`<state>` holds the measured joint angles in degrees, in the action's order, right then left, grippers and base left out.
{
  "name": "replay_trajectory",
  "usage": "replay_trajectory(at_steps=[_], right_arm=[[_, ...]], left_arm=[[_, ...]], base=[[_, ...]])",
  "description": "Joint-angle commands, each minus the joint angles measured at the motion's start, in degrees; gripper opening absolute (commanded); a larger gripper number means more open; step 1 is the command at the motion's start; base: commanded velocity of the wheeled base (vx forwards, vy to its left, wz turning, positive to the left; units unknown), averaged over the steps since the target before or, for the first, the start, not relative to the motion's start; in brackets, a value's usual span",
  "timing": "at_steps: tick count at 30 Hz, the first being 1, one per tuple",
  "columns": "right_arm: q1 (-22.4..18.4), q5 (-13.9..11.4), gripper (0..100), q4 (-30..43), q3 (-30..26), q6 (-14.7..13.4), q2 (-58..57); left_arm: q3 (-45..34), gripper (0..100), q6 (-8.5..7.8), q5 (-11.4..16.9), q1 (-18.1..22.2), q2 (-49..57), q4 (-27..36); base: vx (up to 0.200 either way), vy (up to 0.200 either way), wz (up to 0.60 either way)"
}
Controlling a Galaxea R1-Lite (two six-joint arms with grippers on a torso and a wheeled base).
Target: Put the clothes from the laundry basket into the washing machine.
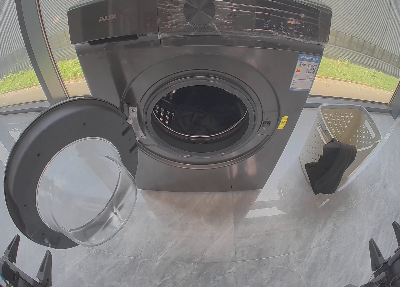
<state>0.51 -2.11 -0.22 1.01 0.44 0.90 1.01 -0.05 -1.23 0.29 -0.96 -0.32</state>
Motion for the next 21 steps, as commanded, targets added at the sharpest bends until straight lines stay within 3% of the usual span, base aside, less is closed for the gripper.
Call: replay_trajectory(at_steps=[1, 5, 8, 12, 15, 21], right_arm=[[0.02, 0.00, 100, -0.04, -1.01, 0.09, -0.90], [0.02, 0.00, 100, -0.04, -1.01, 0.09, -0.90], [0.02, 0.00, 100, -0.04, -1.01, 0.09, -0.90], [0.02, 0.00, 100, -0.04, -1.01, 0.09, -0.90], [0.02, 0.00, 100, -0.04, -1.01, 0.09, -0.90], [0.02, 0.00, 100, -0.04, -1.01, 0.09, -0.90]], left_arm=[[-0.92, 100, 0.05, 0.18, -0.12, 0.96, 0.14], [-0.92, 100, -0.74, 0.35, -0.03, 0.96, 0.14], [-0.92, 100, 0.40, 0.44, -0.20, 0.96, 0.14], [-0.92, 100, 0.22, 0.53, -0.20, 0.96, 0.14], [-0.92, 100, -0.39, 0.62, -0.20, 0.96, 0.14], [-0.92, 100, -0.04, 0.53, -0.20, 0.96, 0.14]], base=[[0.000, 0.000, 0.00], [0.000, 0.000, 0.00], [0.000, 0.000, 0.00], [0.000, 0.000, 0.00], [0.000, -0.200, 0.00], [0.000, -0.200, 0.00]])
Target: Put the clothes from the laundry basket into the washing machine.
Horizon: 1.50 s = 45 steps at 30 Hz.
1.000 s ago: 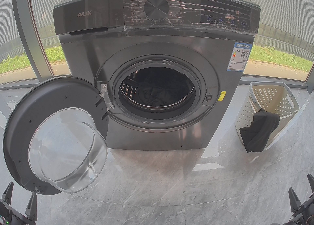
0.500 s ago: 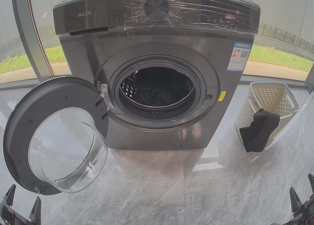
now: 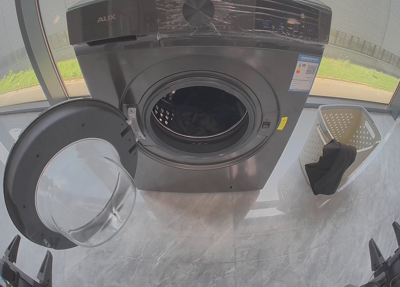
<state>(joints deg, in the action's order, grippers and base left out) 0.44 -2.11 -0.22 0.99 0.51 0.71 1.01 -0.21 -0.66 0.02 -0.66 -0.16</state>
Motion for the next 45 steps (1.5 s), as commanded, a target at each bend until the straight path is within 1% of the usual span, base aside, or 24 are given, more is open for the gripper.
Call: replay_trajectory(at_steps=[1, 3, 12, 21, 45], right_arm=[[0.09, 0.00, 100, -0.04, -0.99, 0.02, -0.71], [0.09, 0.00, 100, -0.04, -0.99, 0.02, -0.71], [0.09, 0.00, 100, -0.04, -0.99, 0.02, -0.71], [0.09, 0.00, 100, -0.04, -0.99, 0.02, -0.71], [0.09, 0.00, 100, -0.04, -0.99, 0.02, -0.71]], left_arm=[[-0.92, 100, 0.12, -0.04, 0.06, 0.66, -0.02], [-0.92, 100, 0.21, -0.04, 0.06, 0.66, -0.02], [-0.92, 100, -0.41, -0.13, 0.06, 0.66, -0.02], [-0.92, 100, -0.32, -0.04, 0.15, 0.66, -0.02], [-0.92, 100, -0.32, -0.13, 0.06, 0.66, -0.02]], base=[[0.000, -0.200, 0.00], [0.000, -0.200, 0.00], [0.000, -0.200, 0.00], [0.000, 0.000, 0.00], [0.000, -0.200, 0.00]])
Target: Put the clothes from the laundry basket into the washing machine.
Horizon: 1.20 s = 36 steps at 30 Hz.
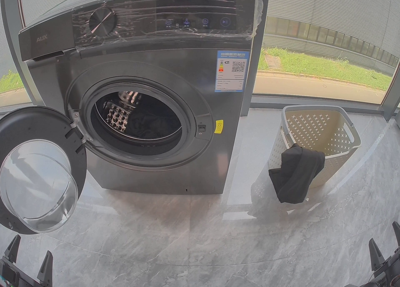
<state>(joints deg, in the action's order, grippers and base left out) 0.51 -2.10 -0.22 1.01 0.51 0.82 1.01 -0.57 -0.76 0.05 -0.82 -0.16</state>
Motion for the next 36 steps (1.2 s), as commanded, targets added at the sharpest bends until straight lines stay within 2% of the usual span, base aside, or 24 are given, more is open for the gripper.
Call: replay_trajectory(at_steps=[1, 24, 28, 33, 36], right_arm=[[0.02, -0.01, 100, -0.04, -1.01, 0.02, -0.82], [0.02, -0.01, 100, -0.04, -1.01, 0.02, -0.82], [0.02, -0.01, 100, -0.04, -1.01, 0.02, -0.82], [0.02, -0.01, 100, -0.04, -1.01, 0.02, -0.82], [0.02, -0.01, 100, -0.04, -1.01, 0.02, -0.82]], left_arm=[[-0.92, 100, 0.05, 0.05, 0.04, 0.82, -0.02], [-0.92, 100, 0.92, -0.12, 0.04, 0.82, -0.02], [-0.92, 100, 0.49, 0.05, 0.04, 0.82, -0.02], [-0.92, 100, 0.84, 0.05, 0.04, 0.82, -0.11], [-0.92, 100, 1.01, 0.05, 0.04, 0.82, -0.11]], base=[[0.000, -0.200, 0.00], [0.000, -0.200, 0.00], [0.000, 0.000, 0.00], [0.000, 0.000, 0.00], [0.200, 0.000, 0.00]])
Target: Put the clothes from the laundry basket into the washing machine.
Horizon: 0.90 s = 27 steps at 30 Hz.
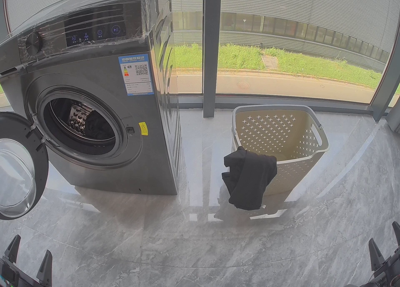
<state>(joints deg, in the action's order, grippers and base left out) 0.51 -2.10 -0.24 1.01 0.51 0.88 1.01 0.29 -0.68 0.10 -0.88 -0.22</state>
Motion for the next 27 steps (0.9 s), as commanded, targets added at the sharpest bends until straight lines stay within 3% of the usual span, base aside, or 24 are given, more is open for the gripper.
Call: replay_trajectory(at_steps=[1, 12, 18, 27], right_arm=[[0.02, -0.01, 100, -0.02, -1.01, 0.02, -0.88], [0.02, -0.01, 100, -0.02, -1.01, 0.02, -0.88], [0.02, -0.01, 100, -0.02, -1.01, 0.02, -0.88], [0.02, -0.01, 100, -0.02, -1.01, 0.02, -0.88]], left_arm=[[-0.92, 100, 0.15, -0.02, -0.01, 0.88, -0.04], [-0.92, 100, 0.15, -0.20, -0.01, 0.88, 0.04], [-0.92, 100, 0.06, -0.11, -0.01, 0.88, 0.04], [-0.92, 100, 0.06, -0.11, -0.01, 0.88, 0.04]], base=[[0.200, 0.000, 0.00], [0.200, 0.000, 0.00], [0.000, 0.000, 0.00], [0.000, -0.200, 0.00]])
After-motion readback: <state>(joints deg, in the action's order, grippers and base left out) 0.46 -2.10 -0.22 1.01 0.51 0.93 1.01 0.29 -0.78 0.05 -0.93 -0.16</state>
